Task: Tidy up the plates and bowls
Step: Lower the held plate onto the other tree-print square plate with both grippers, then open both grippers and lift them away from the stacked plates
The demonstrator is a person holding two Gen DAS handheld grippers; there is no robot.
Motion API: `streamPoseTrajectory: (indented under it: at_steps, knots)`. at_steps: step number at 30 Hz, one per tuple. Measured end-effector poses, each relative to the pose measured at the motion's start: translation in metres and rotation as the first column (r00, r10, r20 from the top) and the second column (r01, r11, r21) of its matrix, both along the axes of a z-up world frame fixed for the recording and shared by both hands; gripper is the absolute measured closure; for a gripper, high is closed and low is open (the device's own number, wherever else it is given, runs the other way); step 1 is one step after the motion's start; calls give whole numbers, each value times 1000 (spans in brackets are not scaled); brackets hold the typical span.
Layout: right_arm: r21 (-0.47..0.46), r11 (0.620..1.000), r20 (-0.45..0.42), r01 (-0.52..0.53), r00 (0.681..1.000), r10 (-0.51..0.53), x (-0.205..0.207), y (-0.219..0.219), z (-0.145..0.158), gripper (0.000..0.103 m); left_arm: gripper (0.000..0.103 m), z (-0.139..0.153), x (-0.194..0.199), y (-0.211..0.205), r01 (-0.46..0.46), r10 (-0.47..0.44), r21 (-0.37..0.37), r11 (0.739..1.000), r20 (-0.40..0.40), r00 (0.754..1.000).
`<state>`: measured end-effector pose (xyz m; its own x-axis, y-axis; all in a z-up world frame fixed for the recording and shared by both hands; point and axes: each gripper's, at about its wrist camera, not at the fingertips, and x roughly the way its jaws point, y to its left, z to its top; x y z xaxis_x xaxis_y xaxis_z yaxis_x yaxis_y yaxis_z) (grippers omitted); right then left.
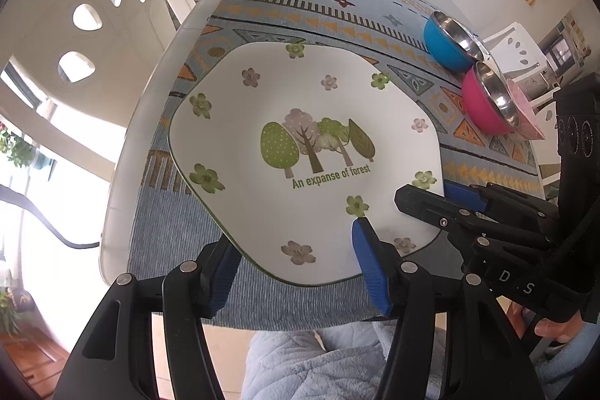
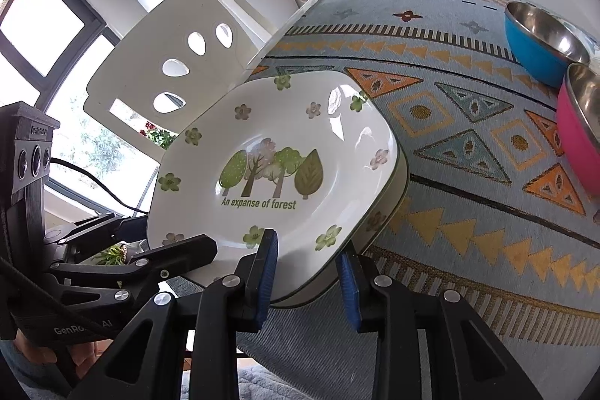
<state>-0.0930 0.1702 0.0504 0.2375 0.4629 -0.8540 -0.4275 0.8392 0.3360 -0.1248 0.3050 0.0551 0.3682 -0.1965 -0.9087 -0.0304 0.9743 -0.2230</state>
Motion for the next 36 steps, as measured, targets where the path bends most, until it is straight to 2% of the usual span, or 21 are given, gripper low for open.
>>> streamPoseTrajectory:
  at_steps: [8,11,13,16,18,23,26,28,30,32,33,34,35,36]
  knots:
    - [-34,999,23,-11,1000,11,-8,3,3,72,45,-3,-6,4,-14,14,-32,999,-21,1000]
    - [-40,999,27,1,1000,1,-10,1,5,72,45,-4,-7,1,-8,7,-17,1000,-28,1000]
    - [-78,997,40,13,999,-10,-12,0,6,72,45,-7,-7,-2,1,-2,-9,1000,-43,999]
    - [-67,997,5,29,1000,-28,-12,-7,1,72,45,-7,-7,-2,0,0,-11,1000,-41,999]
    - [-76,997,14,29,999,-28,-13,-7,2,71,45,-5,-8,0,-4,3,-28,1000,-39,999]
    - [-72,997,33,20,999,-18,-16,-9,10,71,45,13,-11,10,-35,34,-25,999,-28,999]
    - [-88,995,47,39,998,-35,-16,-20,21,71,45,40,-10,15,-51,50,-84,995,-16,999]
    - [-65,996,57,69,996,-65,-14,-37,42,71,45,68,-8,11,-31,35,-108,994,28,999]
    - [-26,993,83,113,990,-111,-12,-57,70,71,42,106,-4,2,4,10,-110,994,129,992]
    - [13,987,165,161,973,-161,-11,-81,109,71,40,134,3,-8,31,-7,-112,993,209,978]
    - [25,981,233,190,954,-191,-11,-95,133,69,40,152,10,-16,52,-22,-110,993,256,966]
    - [31,976,296,217,931,-216,-10,-105,155,63,40,162,16,-22,68,-35,-107,992,283,958]
    - [47,966,379,254,890,-253,-10,-121,183,49,39,173,24,-30,91,-56,-99,991,313,948]
    - [69,958,432,279,857,-280,-10,-131,201,43,38,182,34,-40,114,-78,-87,990,338,938]
